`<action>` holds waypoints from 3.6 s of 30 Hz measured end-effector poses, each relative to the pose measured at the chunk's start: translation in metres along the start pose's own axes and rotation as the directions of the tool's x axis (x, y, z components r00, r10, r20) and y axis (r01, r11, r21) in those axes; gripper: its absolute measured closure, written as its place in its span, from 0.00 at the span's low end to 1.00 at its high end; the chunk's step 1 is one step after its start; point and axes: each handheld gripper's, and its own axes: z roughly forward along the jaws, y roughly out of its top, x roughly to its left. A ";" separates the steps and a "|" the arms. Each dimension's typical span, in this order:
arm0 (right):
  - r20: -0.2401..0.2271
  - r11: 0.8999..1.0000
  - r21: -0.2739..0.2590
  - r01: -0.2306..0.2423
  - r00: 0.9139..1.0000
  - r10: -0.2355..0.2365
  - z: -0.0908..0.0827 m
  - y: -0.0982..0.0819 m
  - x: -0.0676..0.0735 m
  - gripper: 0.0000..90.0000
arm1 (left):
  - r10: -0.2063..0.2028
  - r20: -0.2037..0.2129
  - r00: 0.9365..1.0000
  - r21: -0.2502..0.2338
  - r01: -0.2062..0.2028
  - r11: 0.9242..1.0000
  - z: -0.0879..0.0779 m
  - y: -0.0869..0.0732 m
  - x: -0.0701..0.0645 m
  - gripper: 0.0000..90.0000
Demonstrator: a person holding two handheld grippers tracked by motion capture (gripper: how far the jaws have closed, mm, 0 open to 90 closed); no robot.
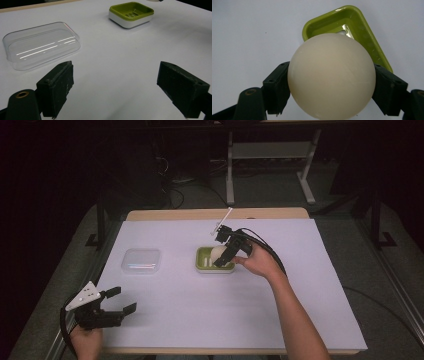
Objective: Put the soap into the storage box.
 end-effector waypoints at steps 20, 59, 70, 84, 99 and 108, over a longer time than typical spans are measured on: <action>0.015 0.999 0.007 -0.036 0.999 0.036 0.019 0.009 -0.012 0.26 | -0.009 0.000 1.000 -0.009 0.009 1.000 0.000 0.000 0.000 0.15; 0.018 0.997 0.042 -0.071 0.997 0.070 0.044 0.013 -0.023 0.26 | -0.007 0.002 1.000 -0.006 0.007 1.000 0.000 0.000 0.000 0.15; 0.018 0.995 0.056 -0.079 0.997 0.078 0.049 0.013 -0.023 0.26 | -0.010 0.001 1.000 -0.008 0.010 1.000 0.000 0.000 0.000 0.15; 0.019 0.995 0.065 -0.080 0.997 0.079 0.050 0.013 -0.025 0.26 | -0.011 0.001 1.000 -0.009 0.011 1.000 0.000 0.000 -0.001 0.15; 0.023 0.995 0.059 -0.082 0.996 0.081 0.048 0.012 -0.026 0.26 | -0.006 0.004 1.000 -0.005 0.006 1.000 0.000 0.000 -0.001 0.15; 0.017 0.994 0.067 -0.084 0.996 0.083 0.050 0.012 -0.026 0.26 | -0.007 0.003 1.000 -0.007 0.007 1.000 0.000 0.000 -0.001 0.15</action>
